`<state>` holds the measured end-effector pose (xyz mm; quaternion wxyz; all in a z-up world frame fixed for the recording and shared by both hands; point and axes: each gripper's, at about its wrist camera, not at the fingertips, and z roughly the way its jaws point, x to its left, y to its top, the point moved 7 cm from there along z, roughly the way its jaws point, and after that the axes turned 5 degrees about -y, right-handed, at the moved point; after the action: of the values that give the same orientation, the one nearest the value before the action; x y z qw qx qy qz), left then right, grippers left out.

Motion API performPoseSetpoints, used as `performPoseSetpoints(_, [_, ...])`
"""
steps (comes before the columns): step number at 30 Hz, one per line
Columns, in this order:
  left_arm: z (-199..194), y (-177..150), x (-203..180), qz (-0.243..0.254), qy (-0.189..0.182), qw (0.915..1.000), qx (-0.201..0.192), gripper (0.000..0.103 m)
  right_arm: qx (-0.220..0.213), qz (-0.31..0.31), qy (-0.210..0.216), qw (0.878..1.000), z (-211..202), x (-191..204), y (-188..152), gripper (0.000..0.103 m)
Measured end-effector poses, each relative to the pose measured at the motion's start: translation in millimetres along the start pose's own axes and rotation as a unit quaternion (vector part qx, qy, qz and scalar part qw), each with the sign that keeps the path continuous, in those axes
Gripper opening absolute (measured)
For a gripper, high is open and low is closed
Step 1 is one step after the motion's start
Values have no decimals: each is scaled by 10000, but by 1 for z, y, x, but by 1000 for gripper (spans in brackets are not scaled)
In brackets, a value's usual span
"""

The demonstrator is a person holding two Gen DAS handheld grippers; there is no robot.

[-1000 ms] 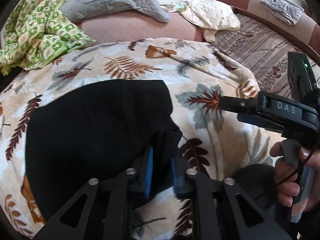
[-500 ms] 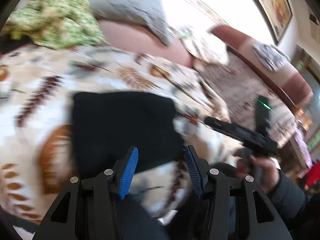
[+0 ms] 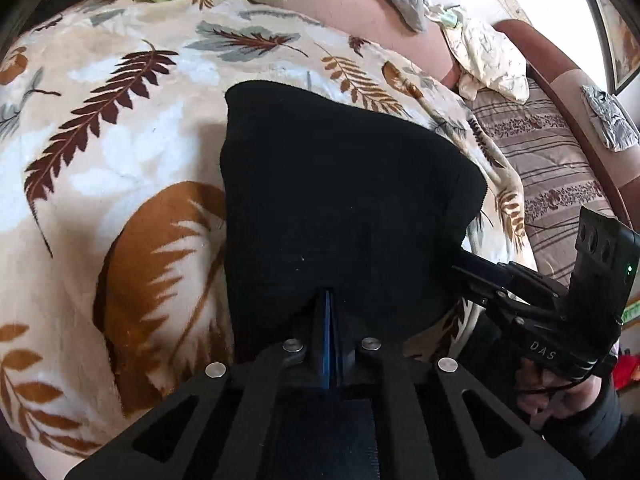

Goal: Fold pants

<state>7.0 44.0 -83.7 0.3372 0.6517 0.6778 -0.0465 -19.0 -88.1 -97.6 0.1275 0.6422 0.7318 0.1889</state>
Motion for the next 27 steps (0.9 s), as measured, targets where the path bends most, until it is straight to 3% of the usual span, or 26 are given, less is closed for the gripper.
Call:
performPoseSetpoints(3, [-11,10,-9,174,-175,9997,-74,3,-128,257,417,9987,-18,-4,6,31])
performPoseSetpoints(6, [-43,40,-20,340,-552,9950,-759,7,-955,211,410,9944,-49,-7,41,32])
performPoseSetpoints(8, [-56,71,-15,111,-627,9904,-1225,7,-1160,236,420,9921,-52,-8,61,35])
performPoseSetpoints(10, [-52,93,-6,-156,-722,9876,-1388,7,-1032,95,393,9938,-36,-2,74,34])
performPoseSetpoints(12, [-24,106,9,-424,-517,9908,-1176,7,-298,38,-107,9995,13,-10,66,29])
performPoseSetpoints(13, [0,105,17,-481,-297,9947,-863,7,68,133,-244,9996,33,-16,57,30])
performPoseSetpoints(14, [17,101,21,-484,-161,9965,-659,6,122,272,-144,9995,46,-22,50,31])
performPoseSetpoints(15, [35,96,24,-463,42,9978,-481,5,-133,298,-31,9995,45,-25,50,32])
performPoseSetpoints(16, [40,96,25,-410,73,9971,-642,5,-178,314,48,9993,43,-27,49,32])
performPoseSetpoints(18, [38,100,23,-590,-44,9959,-678,5,-161,543,209,9982,35,-30,50,33])
performPoseSetpoints(21, [30,105,14,-466,-35,9962,-734,5,-387,784,544,9947,6,-36,56,37])
performPoseSetpoints(23, [-1,98,9,-530,-324,9926,-1040,11,-641,962,743,9905,-16,-44,59,55])
performPoseSetpoints(24, [-17,92,10,-549,-479,9900,-1208,26,-772,1131,799,9874,-27,-55,54,61])
performPoseSetpoints(25, [-36,84,14,-599,-601,9861,-1428,47,-791,1271,833,9852,-30,-62,52,72])
performPoseSetpoints(27, [-47,67,29,-797,-673,9818,-1589,55,-612,1682,1137,9773,-27,-76,40,74])
